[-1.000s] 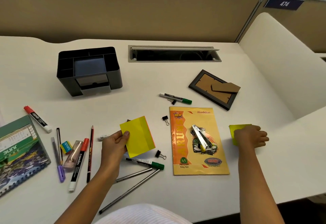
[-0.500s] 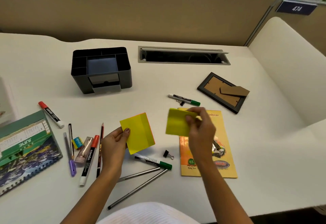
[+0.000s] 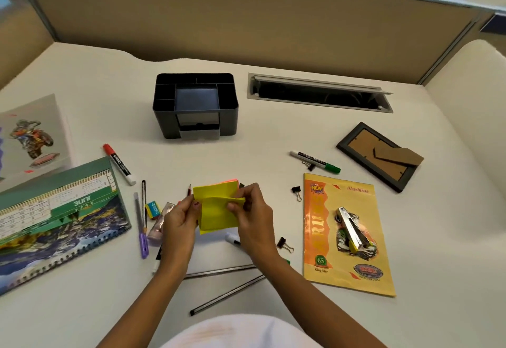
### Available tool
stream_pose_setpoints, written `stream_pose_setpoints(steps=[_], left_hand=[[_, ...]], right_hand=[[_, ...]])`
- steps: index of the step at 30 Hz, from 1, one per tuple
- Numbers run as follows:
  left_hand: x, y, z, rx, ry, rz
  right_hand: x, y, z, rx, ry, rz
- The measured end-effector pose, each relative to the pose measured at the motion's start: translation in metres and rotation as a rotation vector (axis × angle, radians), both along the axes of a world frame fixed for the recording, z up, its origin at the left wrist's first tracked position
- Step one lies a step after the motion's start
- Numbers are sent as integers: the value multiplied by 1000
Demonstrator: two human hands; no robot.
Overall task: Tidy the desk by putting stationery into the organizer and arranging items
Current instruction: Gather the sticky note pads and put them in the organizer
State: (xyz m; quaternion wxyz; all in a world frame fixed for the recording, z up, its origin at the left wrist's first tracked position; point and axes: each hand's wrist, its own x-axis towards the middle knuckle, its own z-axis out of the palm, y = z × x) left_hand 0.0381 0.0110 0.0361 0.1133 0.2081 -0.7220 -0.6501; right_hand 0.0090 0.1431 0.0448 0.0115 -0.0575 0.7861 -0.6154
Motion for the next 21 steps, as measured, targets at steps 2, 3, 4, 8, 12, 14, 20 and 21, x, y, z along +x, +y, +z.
stream_pose_setpoints(steps=[2, 3, 4, 8, 12, 14, 20, 21], left_hand=[[3, -7, -5, -112, 20, -7], [6, -9, -6, -172, 24, -5], [8, -10, -7, -214, 26, 3], [19, -5, -14, -258, -7, 47], [25, 9, -7, -179, -2, 82], [26, 14, -9, -152, 14, 70], [22, 5, -30, -233, -33, 13], [22, 3, -32, -267, -38, 11]], right_hand=[[-1, -4, -2, 20, 68, -7], [0, -6, -3, 24, 92, -13], [0, -8, -4, 29, 108, -16], [0, -11, -15, 27, 96, -4], [0, -13, -24, 50, 65, 34], [1, -12, -24, 76, 74, 76], [-3, -10, -27, 168, 201, 142], [-3, -10, -27, 183, 208, 154]])
